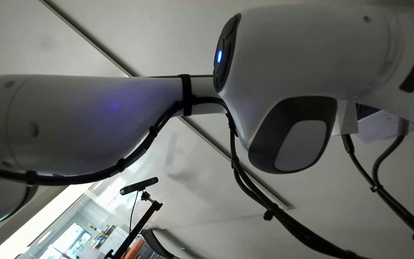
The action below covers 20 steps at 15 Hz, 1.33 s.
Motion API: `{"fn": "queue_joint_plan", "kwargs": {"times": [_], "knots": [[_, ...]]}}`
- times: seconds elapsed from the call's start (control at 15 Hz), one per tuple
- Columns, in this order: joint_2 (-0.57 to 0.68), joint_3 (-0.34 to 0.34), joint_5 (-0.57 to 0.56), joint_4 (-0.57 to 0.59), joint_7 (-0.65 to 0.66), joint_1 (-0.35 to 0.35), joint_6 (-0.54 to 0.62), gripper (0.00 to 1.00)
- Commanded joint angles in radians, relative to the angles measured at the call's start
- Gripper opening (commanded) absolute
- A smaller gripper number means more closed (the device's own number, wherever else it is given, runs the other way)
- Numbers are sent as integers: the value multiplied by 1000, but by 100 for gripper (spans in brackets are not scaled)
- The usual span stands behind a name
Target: Turn off the light switch
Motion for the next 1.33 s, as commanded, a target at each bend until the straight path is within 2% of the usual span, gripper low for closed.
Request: {"fn": "queue_joint_plan", "kwargs": {"times": [0.0,0.2,0.4,1.0,1.27], "knots": [[18,1,2,13,0,1,59,0],[27,9,0,17,-1,-8,89,0],[21,39,-4,17,-6,-32,72,0],[17,271,-37,8,-26,-230,79,0],[-27,108,-15,-78,-7,-99,185,0]]}}
